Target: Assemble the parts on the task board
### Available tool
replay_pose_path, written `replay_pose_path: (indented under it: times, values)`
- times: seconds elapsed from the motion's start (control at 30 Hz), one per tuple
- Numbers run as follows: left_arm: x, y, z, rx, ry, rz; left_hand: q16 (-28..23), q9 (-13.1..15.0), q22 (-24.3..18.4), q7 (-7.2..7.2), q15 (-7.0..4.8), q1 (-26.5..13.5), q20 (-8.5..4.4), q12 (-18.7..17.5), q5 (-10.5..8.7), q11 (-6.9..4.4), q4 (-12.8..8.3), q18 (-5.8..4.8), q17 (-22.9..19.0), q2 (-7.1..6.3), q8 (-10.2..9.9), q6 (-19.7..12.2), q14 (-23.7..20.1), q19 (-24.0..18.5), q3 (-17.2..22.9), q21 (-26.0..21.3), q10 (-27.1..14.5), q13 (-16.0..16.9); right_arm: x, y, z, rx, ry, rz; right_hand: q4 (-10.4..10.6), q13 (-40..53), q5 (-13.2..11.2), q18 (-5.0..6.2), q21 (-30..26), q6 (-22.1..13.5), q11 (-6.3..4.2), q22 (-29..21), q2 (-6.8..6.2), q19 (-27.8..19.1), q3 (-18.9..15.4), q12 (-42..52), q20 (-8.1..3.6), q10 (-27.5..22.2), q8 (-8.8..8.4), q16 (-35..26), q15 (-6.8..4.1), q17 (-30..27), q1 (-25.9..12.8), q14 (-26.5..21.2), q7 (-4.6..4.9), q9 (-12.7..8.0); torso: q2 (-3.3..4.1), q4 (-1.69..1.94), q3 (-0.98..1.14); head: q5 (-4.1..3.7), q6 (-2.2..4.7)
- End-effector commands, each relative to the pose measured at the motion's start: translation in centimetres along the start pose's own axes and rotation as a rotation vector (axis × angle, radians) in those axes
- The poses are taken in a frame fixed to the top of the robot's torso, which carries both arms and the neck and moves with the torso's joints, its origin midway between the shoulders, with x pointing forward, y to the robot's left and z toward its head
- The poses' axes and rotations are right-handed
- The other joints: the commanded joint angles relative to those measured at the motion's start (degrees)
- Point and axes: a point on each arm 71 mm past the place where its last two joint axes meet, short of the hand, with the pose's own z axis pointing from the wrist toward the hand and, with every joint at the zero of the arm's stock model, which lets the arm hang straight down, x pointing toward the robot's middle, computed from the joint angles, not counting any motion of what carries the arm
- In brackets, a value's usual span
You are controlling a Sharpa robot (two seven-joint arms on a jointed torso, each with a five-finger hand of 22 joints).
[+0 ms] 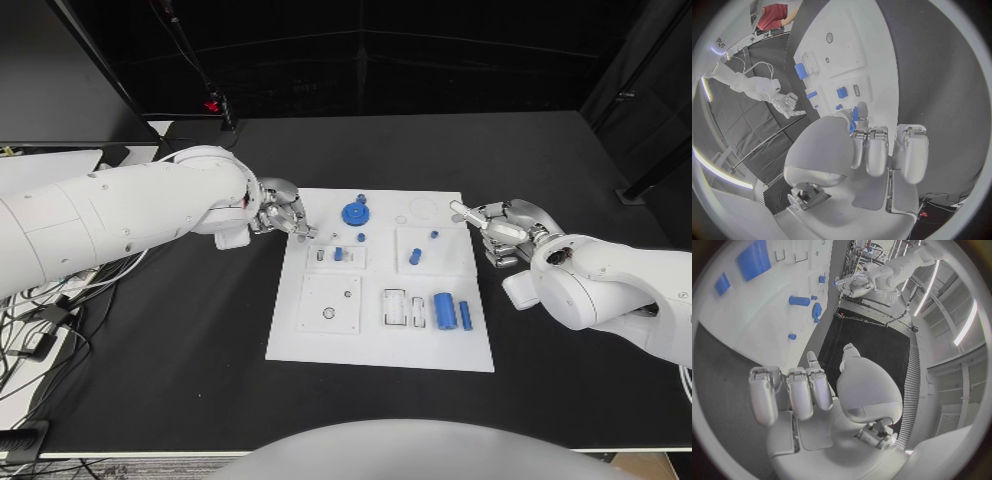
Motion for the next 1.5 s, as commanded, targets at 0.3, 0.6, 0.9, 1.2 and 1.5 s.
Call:
replay_pose_path:
  times: [0.3,0.6,0.9,1.2,1.5]
  values:
    - [1.5,-1.1,-0.2,-0.094,-0.01,-0.018,0.0,0.1,15.1,-0.98,0.18,1.8,0.12,0.0,0.07,-0.22,-3.7,-0.37,15.1,2.62,0.0,1.3,6.0,6.1,5.2,0.2,6.1,14.9,0.3,0.2,0.0,-0.015,0.007,0.0,-0.1,15.1,0.3,-0.85,0.2,-0.5,0.36,15.1,0.53,6.1,-0.4,0.1,0.34,6.0,0.42,0.1,0.38,15.1,-0.1,5.9,0.14,-0.1,-0.05,-0.02,-0.07,0.29,-0.21]
    - [2.1,-1.0,0.2,-0.113,-0.006,-0.015,0.0,0.2,15.1,-0.96,0.16,1.5,0.1,0.0,-0.2,-0.21,-3.7,-0.37,15.1,2.3,-0.1,1.3,6.0,6.1,6.2,0.2,6.1,14.9,0.4,0.2,-0.1,-0.018,0.009,0.001,-0.1,15.1,0.3,-0.85,0.2,-0.5,0.36,15.1,0.55,6.1,-0.4,0.1,0.34,6.0,0.45,0.1,0.38,15.1,-0.1,5.9,0.14,-0.1,-0.02,-0.02,-0.06,0.25,-0.17]
    - [2.6,-1.2,0.5,-0.113,-0.003,-0.013,0.0,0.3,15.1,-0.96,0.16,1.3,0.09,0.0,-0.33,-0.21,-3.7,-0.37,15.1,2.12,-0.2,1.3,6.0,6.1,6.8,0.2,6.1,14.9,0.4,0.2,-0.1,-0.018,0.009,0.001,-0.1,15.1,0.3,-0.85,0.2,-0.5,0.36,15.1,0.55,6.1,-0.4,0.1,0.34,6.0,0.45,0.1,0.38,15.1,-0.1,5.9,0.14,-0.1,0.0,-0.01,-0.07,0.21,-0.17]
    - [2.9,-1.6,0.7,-0.103,0.017,-0.002,0.0,0.3,15.1,-0.93,0.15,1.1,0.08,0.0,-0.51,-0.19,-3.7,-0.37,15.1,1.93,-0.2,1.3,6.0,6.1,7.5,0.2,6.1,14.9,0.5,0.2,-0.1,-0.018,0.01,0.001,-0.1,15.1,0.3,-0.85,0.2,-0.5,0.36,15.1,0.57,6.1,-0.5,0.1,0.34,6.0,0.48,0.1,0.38,15.1,-0.1,5.9,0.14,-0.1,0.04,0.02,-0.09,0.14,-0.33]
    - [3.2,-1.5,0.9,-0.112,0.04,0.006,0.0,0.4,15.1,-0.9,0.16,0.9,0.08,0.0,-0.61,-0.17,-3.7,-0.37,15.1,1.81,-0.3,1.3,6.0,6.1,7.9,0.2,6.1,14.9,0.5,0.2,-0.1,-0.017,0.01,0.001,-0.1,15.1,0.3,-0.85,0.2,-0.5,0.36,15.1,0.57,6.1,-0.5,0.1,0.34,6.0,0.48,0.1,0.38,15.1,-0.1,5.9,0.14,-0.1,-0.01,0.01,-0.05,0.17,-0.39]
